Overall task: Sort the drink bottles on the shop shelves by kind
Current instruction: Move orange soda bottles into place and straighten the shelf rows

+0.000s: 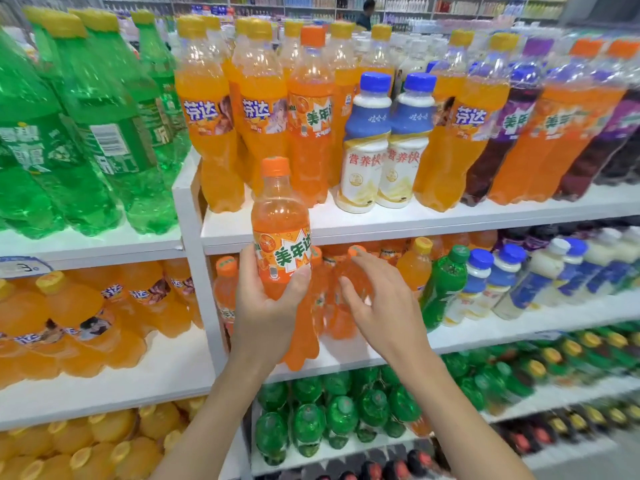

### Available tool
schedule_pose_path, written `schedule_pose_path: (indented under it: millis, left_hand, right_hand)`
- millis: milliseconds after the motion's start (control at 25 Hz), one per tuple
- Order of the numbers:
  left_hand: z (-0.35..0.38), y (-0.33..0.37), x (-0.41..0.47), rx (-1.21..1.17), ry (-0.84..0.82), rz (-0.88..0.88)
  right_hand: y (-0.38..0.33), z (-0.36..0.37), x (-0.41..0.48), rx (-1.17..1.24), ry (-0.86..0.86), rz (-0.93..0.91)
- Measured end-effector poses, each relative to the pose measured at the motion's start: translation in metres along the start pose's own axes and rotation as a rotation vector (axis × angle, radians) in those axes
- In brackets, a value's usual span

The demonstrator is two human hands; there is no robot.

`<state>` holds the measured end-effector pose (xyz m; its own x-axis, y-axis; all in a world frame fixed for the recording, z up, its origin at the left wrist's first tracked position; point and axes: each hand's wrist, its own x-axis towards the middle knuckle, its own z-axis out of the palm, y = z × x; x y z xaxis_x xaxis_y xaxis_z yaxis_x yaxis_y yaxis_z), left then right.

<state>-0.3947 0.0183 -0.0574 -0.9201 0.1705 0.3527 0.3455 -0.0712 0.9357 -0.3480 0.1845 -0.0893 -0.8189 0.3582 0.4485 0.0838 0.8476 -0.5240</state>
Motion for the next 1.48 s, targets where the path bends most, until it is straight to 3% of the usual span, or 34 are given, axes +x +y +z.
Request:
schedule_pose_path:
  millis: [200, 360, 520, 720, 960, 1200, 1480]
  left_hand:
    - [0.054, -0.012, -0.027, 0.069, 0.049, -0.023]
    - [0.096, -0.019, -0.053, 0.11, 0.1, -0.1]
    - [0.117, -0.023, -0.076, 0.097, 0.122, -0.141]
    - [0.115, -0.026, -0.082, 0.102, 0.136, -0.17]
    - [0.103, -0.024, -0.075, 0.115, 0.097, -0.16]
    - [0.096, -0.034, -0.068, 0.112, 0.071, -0.157]
    - [0.098, -0.038, -0.067, 0.098, 0.059, -0.179]
  right_hand:
    - [0.057, -0.034, -0.018, 0.031, -0.03, 0.103]
    - [0.093, -0.055, -0.015, 0.218, -0.017, 0.238]
    - [0.106, -0.051, 0.006, 0.316, -0.074, 0.26]
    - [0.108, -0.029, 0.027, 0.381, -0.114, 0.302]
    - [0.106, -0.005, 0.035, 0.258, -0.034, 0.301]
    - [0.121, 0.027, 0.019, 0.411, -0.121, 0.475]
    - [0.133, 0.033, 0.009, 0.542, -0.139, 0.464]
